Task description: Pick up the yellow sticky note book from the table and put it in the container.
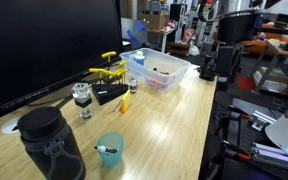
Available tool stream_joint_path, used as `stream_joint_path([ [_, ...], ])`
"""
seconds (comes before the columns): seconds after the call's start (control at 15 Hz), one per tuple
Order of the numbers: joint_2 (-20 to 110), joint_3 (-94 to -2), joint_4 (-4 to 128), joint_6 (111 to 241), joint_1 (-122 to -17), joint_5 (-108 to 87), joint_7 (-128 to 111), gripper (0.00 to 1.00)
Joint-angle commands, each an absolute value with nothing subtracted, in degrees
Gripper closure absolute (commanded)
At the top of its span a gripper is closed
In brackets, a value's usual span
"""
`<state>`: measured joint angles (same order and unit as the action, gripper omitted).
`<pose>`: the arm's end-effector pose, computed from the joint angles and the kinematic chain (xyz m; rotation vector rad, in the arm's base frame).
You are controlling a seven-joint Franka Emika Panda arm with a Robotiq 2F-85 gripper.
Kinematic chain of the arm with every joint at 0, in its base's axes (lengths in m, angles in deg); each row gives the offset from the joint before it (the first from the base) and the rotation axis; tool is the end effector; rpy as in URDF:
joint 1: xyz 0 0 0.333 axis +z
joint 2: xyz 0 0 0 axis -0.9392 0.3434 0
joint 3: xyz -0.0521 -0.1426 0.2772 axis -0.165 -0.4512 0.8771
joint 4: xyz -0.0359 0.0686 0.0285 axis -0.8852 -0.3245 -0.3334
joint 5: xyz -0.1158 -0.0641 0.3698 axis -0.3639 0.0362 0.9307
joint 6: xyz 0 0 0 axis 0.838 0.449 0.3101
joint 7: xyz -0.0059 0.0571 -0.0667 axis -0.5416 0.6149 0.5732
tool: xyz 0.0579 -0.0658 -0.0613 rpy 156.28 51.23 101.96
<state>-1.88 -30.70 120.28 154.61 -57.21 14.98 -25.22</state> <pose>0.3160 0.1778 0.4040 -2.9479 0.1956 0.2984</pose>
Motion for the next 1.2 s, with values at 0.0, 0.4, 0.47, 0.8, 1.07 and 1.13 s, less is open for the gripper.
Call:
stream_joint_path([
  [0.0,-1.94,-30.45,120.16,154.34,-57.56,15.07,-25.11,0.0],
  [0.4,5.37,-32.22,118.19,163.69,-59.44,15.79,-24.99,0.0],
  [0.47,7.04,-32.24,117.96,166.07,-59.92,15.65,-25.58,0.0],
  [0.8,10.12,-32.52,118.52,171.97,-59.5,14.97,-25.1,0.0],
  [1.07,9.69,-32.48,118.53,171.83,-59.48,14.97,-25.11,0.0],
  [1.13,9.62,-32.46,118.55,171.83,-59.48,14.97,-25.11,0.0],
])
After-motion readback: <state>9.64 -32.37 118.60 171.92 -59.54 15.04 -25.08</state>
